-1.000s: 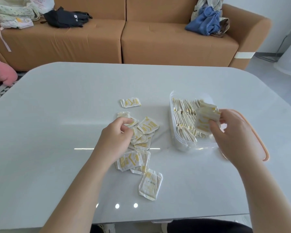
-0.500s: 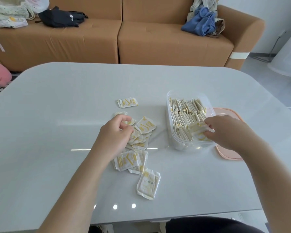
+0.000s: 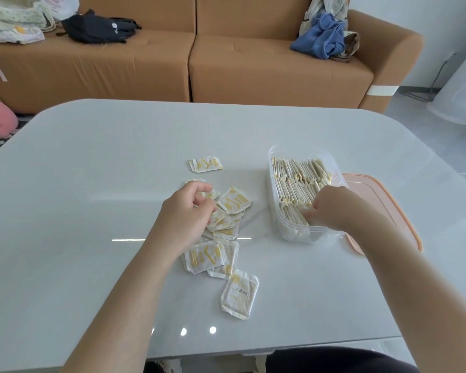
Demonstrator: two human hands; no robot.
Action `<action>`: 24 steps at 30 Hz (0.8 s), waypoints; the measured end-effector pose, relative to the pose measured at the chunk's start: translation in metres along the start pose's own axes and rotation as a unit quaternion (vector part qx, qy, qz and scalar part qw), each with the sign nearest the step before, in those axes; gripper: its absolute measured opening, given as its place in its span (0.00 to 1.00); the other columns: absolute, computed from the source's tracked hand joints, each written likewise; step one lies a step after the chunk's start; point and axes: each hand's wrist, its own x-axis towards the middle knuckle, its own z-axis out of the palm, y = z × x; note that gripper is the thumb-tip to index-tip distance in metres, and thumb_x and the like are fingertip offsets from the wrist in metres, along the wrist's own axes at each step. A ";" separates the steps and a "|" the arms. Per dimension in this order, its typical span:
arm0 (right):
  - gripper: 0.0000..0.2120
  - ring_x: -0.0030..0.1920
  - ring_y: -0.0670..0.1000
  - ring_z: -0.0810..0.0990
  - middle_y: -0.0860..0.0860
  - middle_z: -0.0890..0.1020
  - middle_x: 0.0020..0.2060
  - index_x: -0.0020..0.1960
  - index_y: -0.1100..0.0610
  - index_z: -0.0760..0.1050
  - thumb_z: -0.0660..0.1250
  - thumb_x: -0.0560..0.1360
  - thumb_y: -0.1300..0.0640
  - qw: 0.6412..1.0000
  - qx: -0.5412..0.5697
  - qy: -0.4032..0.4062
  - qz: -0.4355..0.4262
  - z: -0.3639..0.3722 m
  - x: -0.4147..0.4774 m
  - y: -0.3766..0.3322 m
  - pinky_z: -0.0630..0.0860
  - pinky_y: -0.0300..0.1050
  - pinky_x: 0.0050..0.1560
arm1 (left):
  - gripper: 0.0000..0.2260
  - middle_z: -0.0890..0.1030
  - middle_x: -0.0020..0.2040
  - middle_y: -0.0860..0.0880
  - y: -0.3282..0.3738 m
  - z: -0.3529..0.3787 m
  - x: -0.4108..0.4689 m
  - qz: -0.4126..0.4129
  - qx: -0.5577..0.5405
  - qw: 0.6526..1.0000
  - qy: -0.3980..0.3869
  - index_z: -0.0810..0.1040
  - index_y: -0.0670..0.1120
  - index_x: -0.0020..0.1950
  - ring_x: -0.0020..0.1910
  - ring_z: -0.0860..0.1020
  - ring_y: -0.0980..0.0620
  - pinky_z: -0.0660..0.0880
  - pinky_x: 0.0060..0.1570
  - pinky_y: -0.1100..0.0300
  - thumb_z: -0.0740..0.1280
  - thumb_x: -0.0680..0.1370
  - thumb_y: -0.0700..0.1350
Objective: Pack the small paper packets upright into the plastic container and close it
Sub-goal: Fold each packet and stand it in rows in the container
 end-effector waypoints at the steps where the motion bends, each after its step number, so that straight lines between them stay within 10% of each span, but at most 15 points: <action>1: 0.23 0.27 0.51 0.63 0.51 0.65 0.26 0.29 0.57 0.61 0.63 0.77 0.47 1.000 0.003 -0.026 -0.007 -0.004 -0.001 0.001 0.58 0.43 0.28 | 0.12 0.82 0.44 0.54 0.000 -0.001 0.000 0.001 -0.002 1.000 0.002 0.76 0.53 0.59 0.42 0.81 0.56 0.78 0.49 0.54 0.61 0.78 0.43; 12: 0.18 0.28 0.50 0.66 0.51 0.67 0.24 0.26 0.56 0.68 0.68 0.72 0.56 0.996 0.080 -0.035 0.014 0.001 -0.009 0.005 0.61 0.42 0.28 | 0.11 0.82 0.44 0.55 -0.007 -0.001 0.001 -0.007 0.013 1.000 -0.009 0.77 0.55 0.56 0.43 0.81 0.56 0.78 0.49 0.55 0.61 0.77 0.43; 18: 0.11 0.53 0.53 0.79 0.51 0.83 0.51 0.56 0.57 0.80 0.63 0.77 0.57 0.965 0.155 0.199 -0.076 -0.005 -0.026 -0.034 0.72 0.45 0.52 | 0.10 0.80 0.48 0.54 -0.022 -0.008 0.024 -0.021 0.095 0.995 0.021 0.79 0.51 0.54 0.46 0.77 0.55 0.72 0.44 0.63 0.60 0.77 0.42; 24: 0.16 0.60 0.53 0.75 0.54 0.77 0.60 0.65 0.57 0.74 0.59 0.78 0.61 0.973 0.135 0.072 -0.171 0.016 0.011 -0.102 0.68 0.42 0.58 | 0.14 0.73 0.62 0.47 -0.042 -0.015 0.105 0.021 0.248 0.968 -0.001 0.76 0.47 0.61 0.63 0.71 0.48 0.69 0.61 0.54 0.60 0.77 0.40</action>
